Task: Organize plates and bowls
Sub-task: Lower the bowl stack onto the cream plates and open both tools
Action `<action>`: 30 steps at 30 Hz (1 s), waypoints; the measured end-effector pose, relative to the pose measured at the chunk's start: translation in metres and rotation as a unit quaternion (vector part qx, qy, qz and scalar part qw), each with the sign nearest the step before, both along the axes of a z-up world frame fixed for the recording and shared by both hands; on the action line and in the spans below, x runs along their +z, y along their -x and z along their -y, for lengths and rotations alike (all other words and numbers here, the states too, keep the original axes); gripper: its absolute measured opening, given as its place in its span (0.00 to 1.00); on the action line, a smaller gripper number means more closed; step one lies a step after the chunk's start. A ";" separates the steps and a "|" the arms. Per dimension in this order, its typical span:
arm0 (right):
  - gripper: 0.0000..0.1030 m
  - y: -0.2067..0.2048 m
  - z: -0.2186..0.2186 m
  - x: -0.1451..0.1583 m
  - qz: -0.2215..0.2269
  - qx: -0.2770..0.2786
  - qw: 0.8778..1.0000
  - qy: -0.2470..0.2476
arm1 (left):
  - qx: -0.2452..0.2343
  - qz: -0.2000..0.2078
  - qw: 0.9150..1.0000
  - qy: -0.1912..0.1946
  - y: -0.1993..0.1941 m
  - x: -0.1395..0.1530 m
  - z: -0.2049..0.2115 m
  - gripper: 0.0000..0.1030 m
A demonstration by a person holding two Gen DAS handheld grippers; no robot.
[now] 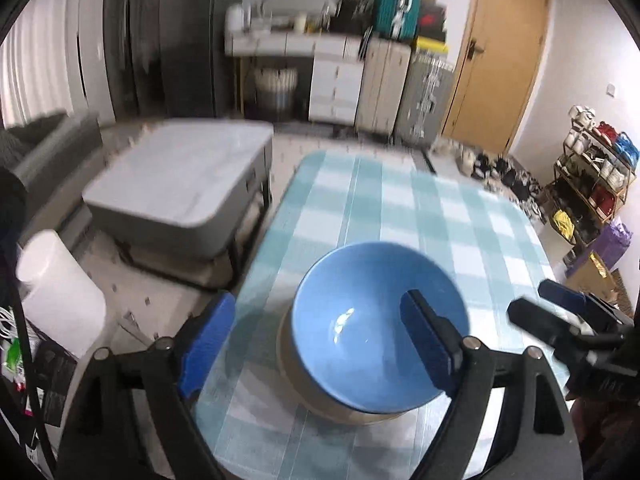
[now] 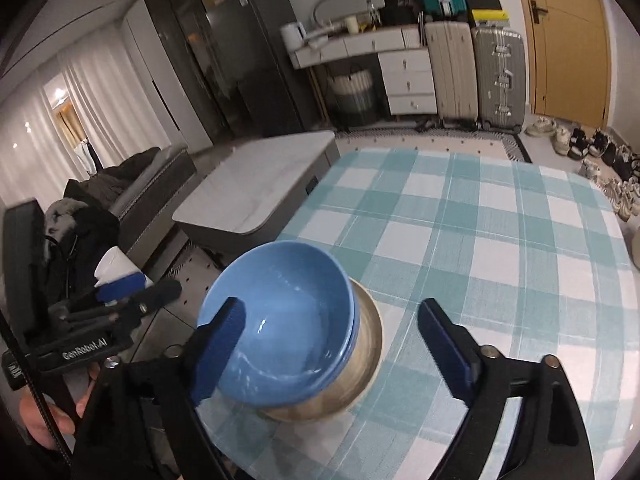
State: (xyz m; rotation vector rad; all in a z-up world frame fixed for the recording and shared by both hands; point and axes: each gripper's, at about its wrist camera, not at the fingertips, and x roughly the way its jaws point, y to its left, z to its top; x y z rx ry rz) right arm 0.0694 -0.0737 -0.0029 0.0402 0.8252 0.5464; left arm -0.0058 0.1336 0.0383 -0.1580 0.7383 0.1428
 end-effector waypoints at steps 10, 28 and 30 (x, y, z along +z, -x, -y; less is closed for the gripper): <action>0.99 0.080 0.030 -0.001 0.108 -0.062 0.992 0.027 | -0.012 0.071 0.995 -0.063 0.038 -0.003 0.053 1.00; 0.99 0.137 0.100 -0.003 0.138 -0.149 0.978 0.038 | -0.039 0.089 0.994 -0.049 0.070 -0.005 0.081 1.00; 0.99 0.141 0.102 -0.002 0.143 -0.152 0.977 0.036 | -0.039 0.089 0.994 -0.052 0.072 -0.006 0.081 1.00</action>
